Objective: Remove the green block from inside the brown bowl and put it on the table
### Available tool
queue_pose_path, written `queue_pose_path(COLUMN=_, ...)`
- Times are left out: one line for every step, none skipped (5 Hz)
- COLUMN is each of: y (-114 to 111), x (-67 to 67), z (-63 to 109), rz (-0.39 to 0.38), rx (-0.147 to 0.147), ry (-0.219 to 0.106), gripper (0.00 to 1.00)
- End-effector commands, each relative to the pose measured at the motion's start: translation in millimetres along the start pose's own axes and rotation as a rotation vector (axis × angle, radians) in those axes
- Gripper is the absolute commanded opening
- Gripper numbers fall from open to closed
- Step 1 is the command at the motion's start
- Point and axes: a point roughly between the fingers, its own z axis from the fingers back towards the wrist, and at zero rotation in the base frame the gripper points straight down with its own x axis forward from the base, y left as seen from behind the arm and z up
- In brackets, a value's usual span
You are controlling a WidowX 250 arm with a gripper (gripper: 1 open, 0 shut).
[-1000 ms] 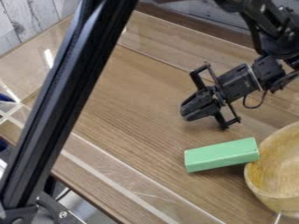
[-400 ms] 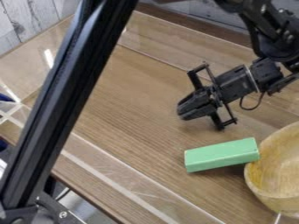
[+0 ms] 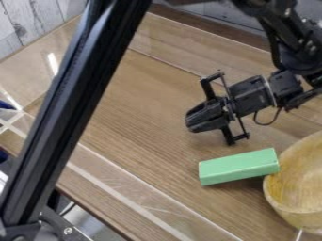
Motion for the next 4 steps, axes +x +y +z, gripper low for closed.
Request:
queue_pose_path(y=8.9, x=3.1, z=2.9, rz=0.017, rx=-0.056, ry=-0.024, gripper=0.00)
queue_pose_path(y=7.9, x=-0.5, z=-0.1, rz=-0.021, rx=-0.026, ry=-0.021, gripper=1.00)
queue_pose_path(y=7.0, x=-4.0, z=-3.2, rz=-0.053, rx=0.002, ry=-0.022, gripper=1.00)
queue_pose_path(y=14.2, x=-3.2, z=5.4, rz=-0.015, rx=0.006, ry=-0.075, gripper=1.00)
